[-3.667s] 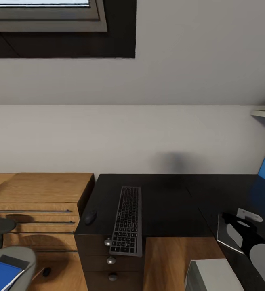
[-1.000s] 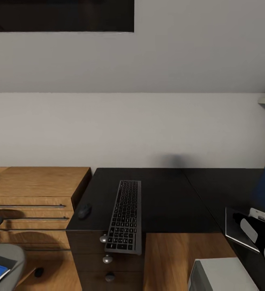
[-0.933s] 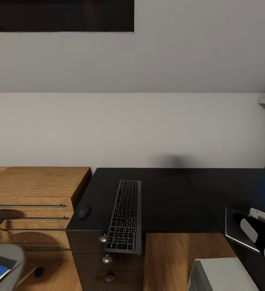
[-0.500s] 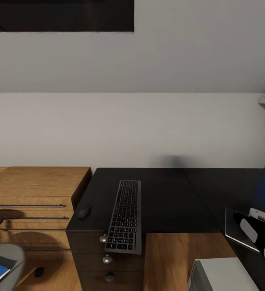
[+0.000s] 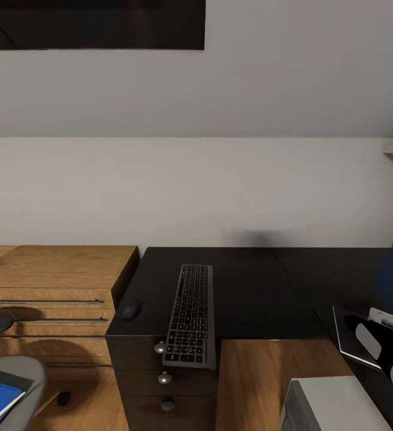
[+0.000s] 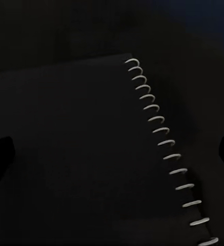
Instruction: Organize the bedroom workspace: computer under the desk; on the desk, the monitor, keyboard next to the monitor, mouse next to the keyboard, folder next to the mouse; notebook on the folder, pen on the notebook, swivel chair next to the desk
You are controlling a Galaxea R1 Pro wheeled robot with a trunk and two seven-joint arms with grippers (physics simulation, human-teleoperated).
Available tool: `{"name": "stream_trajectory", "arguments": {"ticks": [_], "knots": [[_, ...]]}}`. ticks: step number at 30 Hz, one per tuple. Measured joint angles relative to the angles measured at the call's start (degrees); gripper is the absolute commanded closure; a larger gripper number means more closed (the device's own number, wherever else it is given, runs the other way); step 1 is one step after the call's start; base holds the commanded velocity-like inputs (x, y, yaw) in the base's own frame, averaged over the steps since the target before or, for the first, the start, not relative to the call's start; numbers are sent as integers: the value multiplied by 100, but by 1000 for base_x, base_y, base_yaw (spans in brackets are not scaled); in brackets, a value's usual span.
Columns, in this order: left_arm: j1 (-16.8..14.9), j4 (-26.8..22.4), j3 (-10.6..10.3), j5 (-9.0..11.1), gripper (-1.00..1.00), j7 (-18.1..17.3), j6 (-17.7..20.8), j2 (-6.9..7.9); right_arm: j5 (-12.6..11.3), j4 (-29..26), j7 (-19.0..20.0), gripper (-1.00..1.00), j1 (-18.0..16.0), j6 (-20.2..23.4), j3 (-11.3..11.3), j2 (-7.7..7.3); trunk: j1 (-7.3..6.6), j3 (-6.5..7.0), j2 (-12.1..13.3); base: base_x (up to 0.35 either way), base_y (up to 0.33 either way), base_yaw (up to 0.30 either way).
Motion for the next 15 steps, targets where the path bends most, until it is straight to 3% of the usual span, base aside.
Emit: {"name": "stream_trajectory", "arguments": {"ticks": [15], "knots": [[0,0,0,-1,-100,-3,5,-8,-17,-3,18,-100,1,-1,10,3,0,0,0,-64,76,0]]}}
